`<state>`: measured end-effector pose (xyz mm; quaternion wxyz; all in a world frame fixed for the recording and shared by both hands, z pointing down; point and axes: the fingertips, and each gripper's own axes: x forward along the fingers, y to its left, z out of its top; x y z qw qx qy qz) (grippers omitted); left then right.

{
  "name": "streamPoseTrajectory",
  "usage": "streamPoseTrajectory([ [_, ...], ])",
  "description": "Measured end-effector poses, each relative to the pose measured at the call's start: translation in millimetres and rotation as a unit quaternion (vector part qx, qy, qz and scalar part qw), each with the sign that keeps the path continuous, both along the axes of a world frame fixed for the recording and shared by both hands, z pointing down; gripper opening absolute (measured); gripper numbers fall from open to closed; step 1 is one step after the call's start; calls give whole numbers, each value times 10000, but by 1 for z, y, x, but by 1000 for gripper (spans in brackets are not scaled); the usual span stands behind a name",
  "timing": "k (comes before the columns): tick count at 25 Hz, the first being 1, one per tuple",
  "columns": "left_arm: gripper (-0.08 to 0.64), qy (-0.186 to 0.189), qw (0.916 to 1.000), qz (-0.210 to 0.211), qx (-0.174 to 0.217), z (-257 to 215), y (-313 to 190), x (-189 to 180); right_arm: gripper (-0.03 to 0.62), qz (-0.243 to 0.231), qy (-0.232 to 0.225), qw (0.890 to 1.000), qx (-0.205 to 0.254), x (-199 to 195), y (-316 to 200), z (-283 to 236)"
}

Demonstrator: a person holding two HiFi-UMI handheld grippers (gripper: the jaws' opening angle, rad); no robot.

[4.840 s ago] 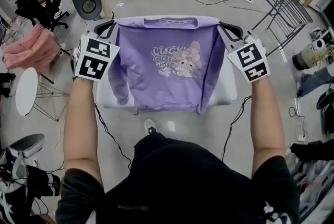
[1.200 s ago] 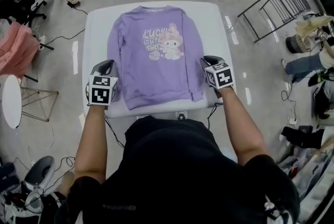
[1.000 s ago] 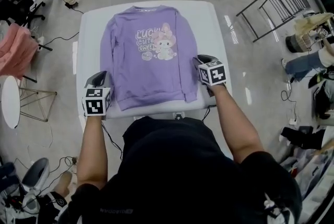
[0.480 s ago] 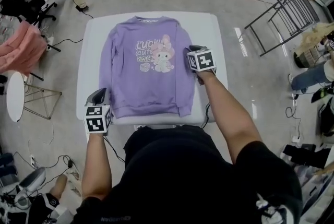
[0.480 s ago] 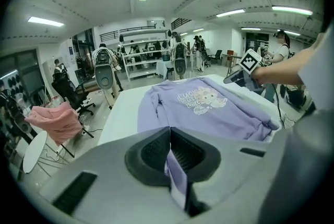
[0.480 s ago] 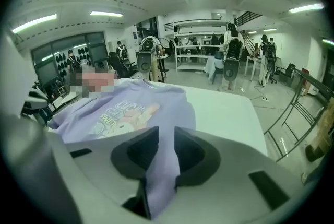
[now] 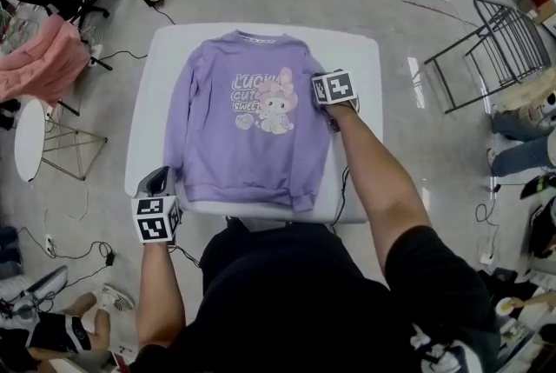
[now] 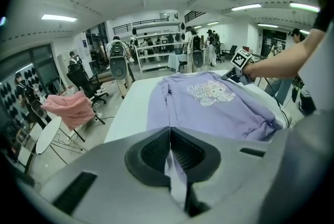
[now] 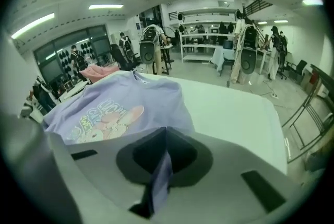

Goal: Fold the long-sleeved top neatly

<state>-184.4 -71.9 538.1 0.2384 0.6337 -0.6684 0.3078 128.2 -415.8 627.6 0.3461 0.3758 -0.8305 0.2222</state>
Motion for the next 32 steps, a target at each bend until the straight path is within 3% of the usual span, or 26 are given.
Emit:
streamPoseTrajectory([
  [9, 6, -91, 9999, -41, -76, 2, -4, 2, 9, -20, -44, 9986, 520, 53, -37, -31],
  [12, 6, -135, 9999, -38, -96, 1, -7, -1, 11, -298, 519, 9974, 392, 70, -55, -23],
  [16, 6, -193, 9996, -73, -181, -2, -6, -9, 15, -891, 1473, 9842, 411, 75, -67, 1],
  [18, 6, -214, 9996, -85, -188, -4, -6, -9, 74, -795, 1693, 9816, 397, 81, -72, 8],
  [22, 6, -232, 9995, -77, -199, -2, -6, -7, 116, -130, 1373, 9890, 544, 93, -64, -11],
  [26, 6, -203, 9997, -20, -137, -2, -13, -2, 125, -273, 821, 9945, 584, 88, -18, -38],
  [30, 8, -158, 9996, 235, 11, -3, -26, 20, 132, -722, 103, 9973, 103, 64, 69, -43],
  [32, 6, -114, 9992, 376, 57, -2, -29, 33, 171, -723, -49, 9973, -130, 57, 108, -33],
])
